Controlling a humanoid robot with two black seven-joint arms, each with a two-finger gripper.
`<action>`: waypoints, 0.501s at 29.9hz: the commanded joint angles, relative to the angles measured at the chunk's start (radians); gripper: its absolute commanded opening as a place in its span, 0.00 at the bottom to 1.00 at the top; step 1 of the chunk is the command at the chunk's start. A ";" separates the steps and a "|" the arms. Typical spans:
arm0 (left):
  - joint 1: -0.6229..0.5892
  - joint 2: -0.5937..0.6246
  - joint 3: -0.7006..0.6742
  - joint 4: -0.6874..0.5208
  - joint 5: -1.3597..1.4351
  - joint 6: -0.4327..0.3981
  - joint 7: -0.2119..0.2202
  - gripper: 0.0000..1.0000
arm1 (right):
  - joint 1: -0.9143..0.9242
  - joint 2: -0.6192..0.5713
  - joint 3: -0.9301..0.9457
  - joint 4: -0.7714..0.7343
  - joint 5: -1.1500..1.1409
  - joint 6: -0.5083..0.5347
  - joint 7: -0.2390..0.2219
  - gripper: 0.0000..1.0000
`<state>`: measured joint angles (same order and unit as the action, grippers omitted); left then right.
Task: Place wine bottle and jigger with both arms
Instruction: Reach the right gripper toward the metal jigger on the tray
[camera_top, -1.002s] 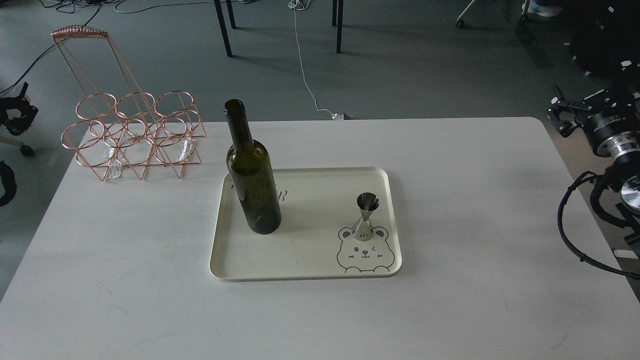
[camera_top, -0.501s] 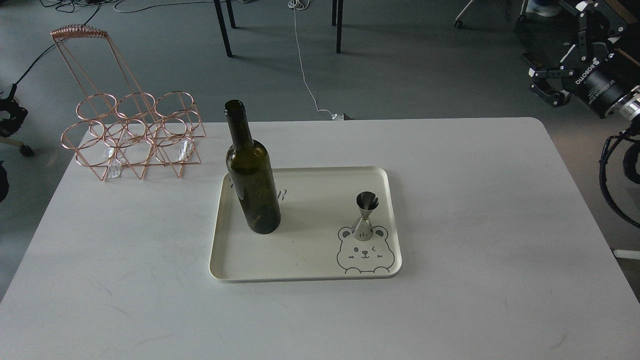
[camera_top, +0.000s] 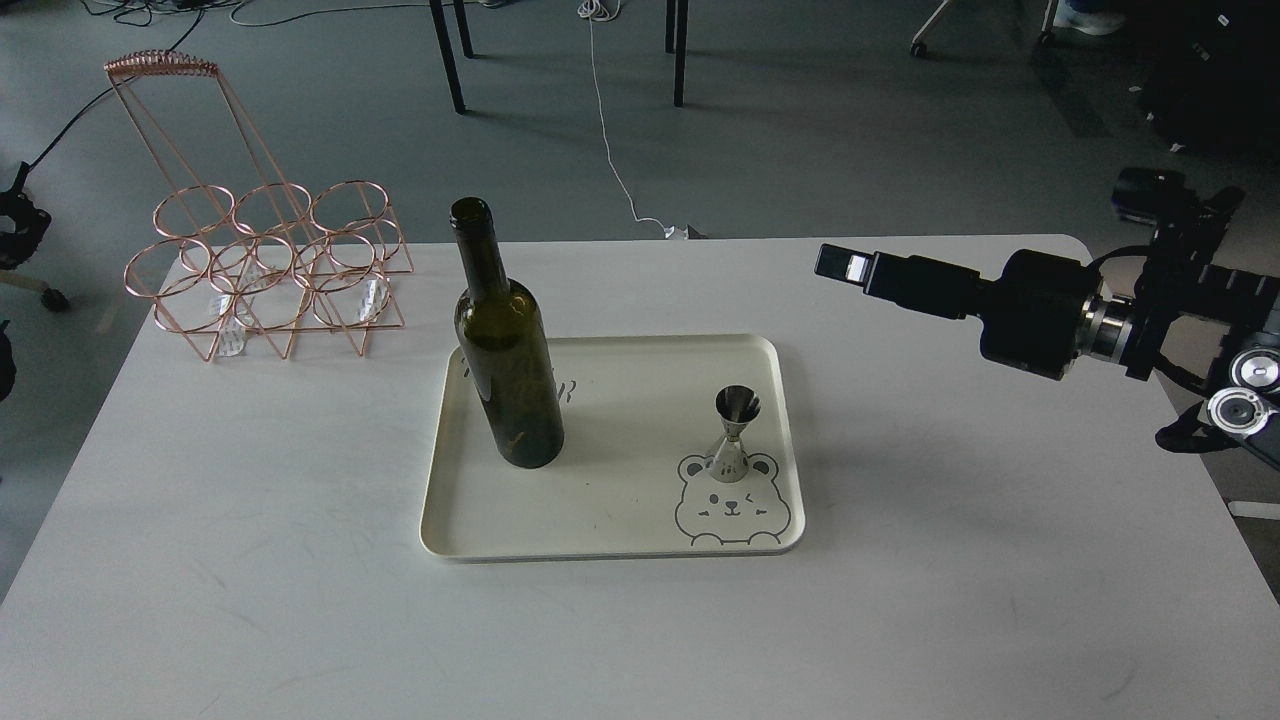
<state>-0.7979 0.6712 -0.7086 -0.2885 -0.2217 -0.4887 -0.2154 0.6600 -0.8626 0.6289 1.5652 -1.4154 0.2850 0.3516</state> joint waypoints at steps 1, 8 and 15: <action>0.000 0.002 0.000 0.000 0.001 0.000 0.001 0.98 | -0.022 -0.035 -0.095 0.032 -0.215 -0.098 0.069 0.99; 0.008 0.002 0.001 0.000 0.001 0.000 0.001 0.98 | -0.042 -0.006 -0.267 -0.039 -0.499 -0.265 0.099 0.99; 0.008 0.004 0.000 0.000 0.001 0.000 -0.001 0.98 | -0.063 0.129 -0.279 -0.197 -0.611 -0.322 0.099 0.99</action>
<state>-0.7902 0.6746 -0.7081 -0.2882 -0.2209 -0.4887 -0.2147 0.5993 -0.7880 0.3499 1.4353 -2.0023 -0.0161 0.4513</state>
